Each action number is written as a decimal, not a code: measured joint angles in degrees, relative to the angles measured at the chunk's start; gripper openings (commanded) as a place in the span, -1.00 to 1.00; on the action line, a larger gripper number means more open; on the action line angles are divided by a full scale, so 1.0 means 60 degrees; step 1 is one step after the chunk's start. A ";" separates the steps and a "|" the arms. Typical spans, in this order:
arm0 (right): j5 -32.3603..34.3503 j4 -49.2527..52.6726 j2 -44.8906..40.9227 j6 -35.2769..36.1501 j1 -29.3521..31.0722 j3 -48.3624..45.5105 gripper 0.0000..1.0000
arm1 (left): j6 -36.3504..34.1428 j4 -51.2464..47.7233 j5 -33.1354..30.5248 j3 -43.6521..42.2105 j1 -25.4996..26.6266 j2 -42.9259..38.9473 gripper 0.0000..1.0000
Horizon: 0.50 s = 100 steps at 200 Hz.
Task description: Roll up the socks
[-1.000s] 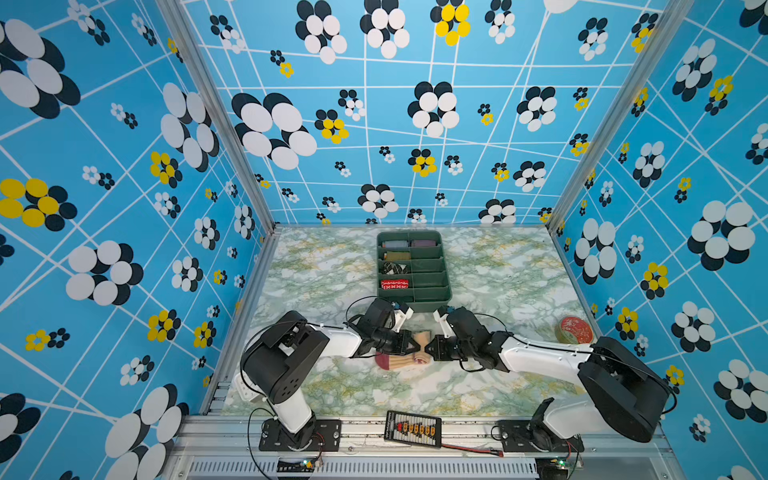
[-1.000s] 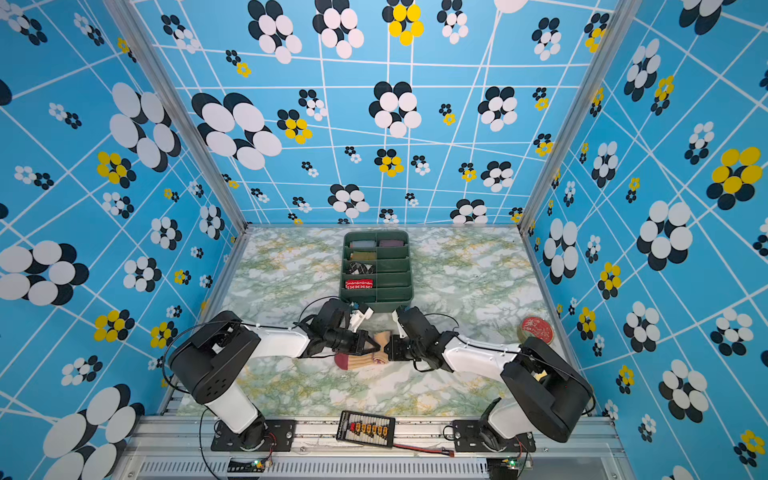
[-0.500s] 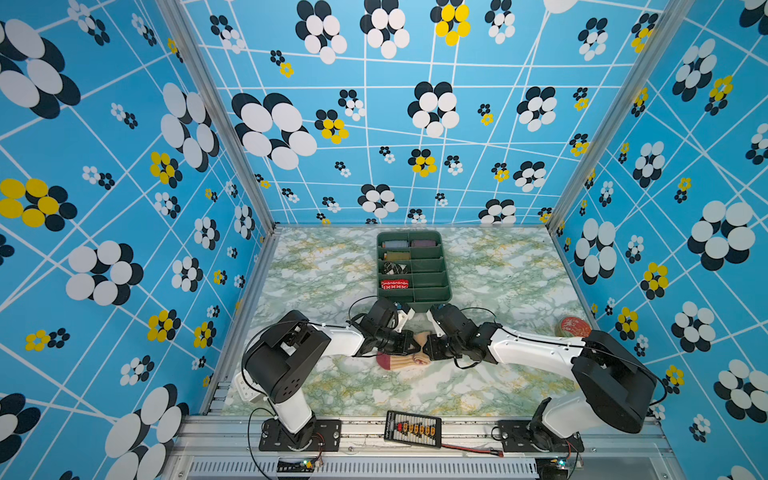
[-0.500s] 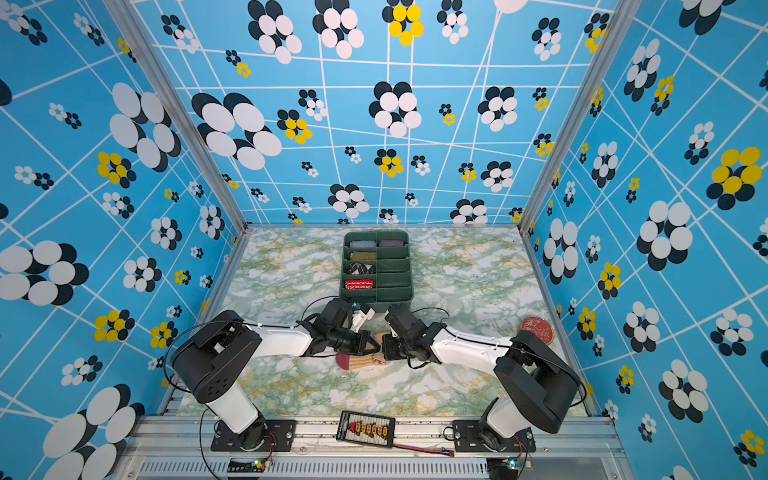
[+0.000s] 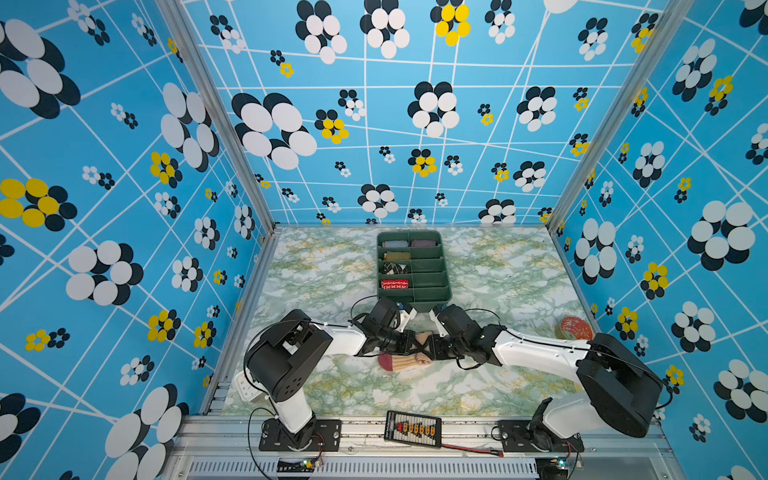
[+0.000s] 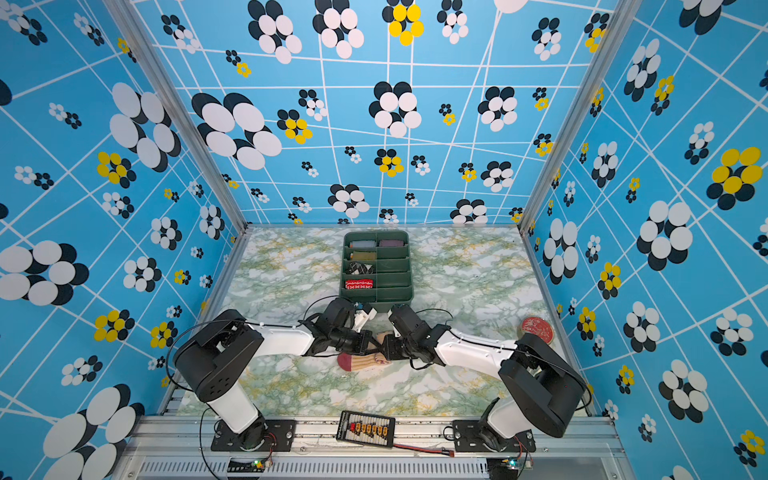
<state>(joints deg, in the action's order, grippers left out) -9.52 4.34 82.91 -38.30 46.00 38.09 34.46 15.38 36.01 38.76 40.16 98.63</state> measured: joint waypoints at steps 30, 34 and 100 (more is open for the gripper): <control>0.0055 -0.0040 -0.0823 0.0000 -0.0510 -0.0423 -0.23 | 0.0000 0.0007 0.0000 0.0000 0.0007 0.0007 -1.00; 0.0084 -0.0044 -0.0882 0.0000 -0.0532 -0.0444 -0.23 | 0.0000 0.0007 0.0000 0.0000 0.0007 0.0007 -1.00; 0.0769 0.0211 -0.0696 0.0007 -0.0546 -0.0441 -0.32 | 0.0000 -0.0036 -0.0011 0.0018 0.0007 -0.0011 -1.00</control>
<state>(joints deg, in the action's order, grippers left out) -4.91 5.61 78.74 -38.26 42.72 35.44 34.46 15.16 35.94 38.87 40.21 98.56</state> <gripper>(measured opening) 0.347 0.039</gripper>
